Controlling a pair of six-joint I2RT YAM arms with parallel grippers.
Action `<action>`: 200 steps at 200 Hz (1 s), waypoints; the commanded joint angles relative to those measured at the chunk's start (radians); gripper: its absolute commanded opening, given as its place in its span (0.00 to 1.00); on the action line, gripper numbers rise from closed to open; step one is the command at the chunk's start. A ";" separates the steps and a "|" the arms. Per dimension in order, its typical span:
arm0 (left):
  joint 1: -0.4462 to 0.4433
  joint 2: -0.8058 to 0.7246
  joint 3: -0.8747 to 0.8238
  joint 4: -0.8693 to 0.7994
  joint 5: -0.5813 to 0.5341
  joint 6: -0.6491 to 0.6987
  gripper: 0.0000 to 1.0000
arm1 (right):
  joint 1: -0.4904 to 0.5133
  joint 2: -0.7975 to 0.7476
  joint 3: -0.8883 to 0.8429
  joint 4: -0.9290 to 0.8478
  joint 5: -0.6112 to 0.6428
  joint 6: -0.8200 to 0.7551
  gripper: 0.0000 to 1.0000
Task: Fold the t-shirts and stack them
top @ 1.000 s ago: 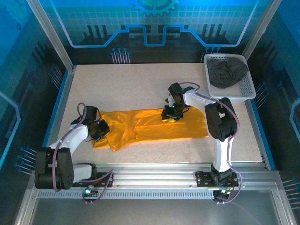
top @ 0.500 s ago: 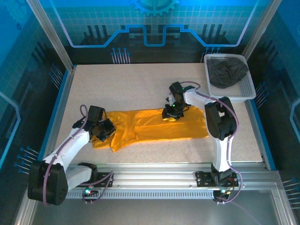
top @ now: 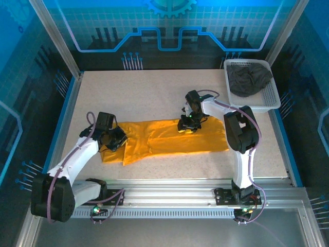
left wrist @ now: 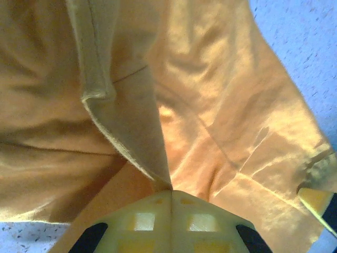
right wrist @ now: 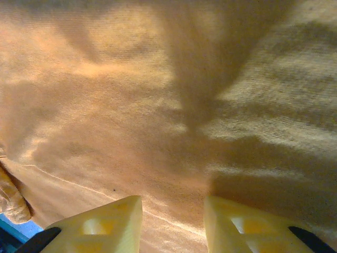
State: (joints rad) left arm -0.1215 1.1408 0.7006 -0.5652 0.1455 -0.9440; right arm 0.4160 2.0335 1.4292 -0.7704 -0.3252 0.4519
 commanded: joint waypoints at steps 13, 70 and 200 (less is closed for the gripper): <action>0.073 0.060 0.083 -0.065 -0.001 0.051 0.00 | -0.009 0.009 0.023 -0.036 -0.024 -0.008 0.37; 0.173 0.205 0.206 -0.095 0.000 0.164 0.00 | -0.009 0.010 0.025 -0.036 -0.028 -0.006 0.37; 0.207 0.448 0.298 -0.078 -0.218 0.406 0.00 | -0.018 -0.012 0.013 -0.043 0.005 -0.005 0.37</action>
State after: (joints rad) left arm 0.0742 1.5391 0.9573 -0.6495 0.0025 -0.6102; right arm 0.4110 2.0331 1.4292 -0.7780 -0.3222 0.4519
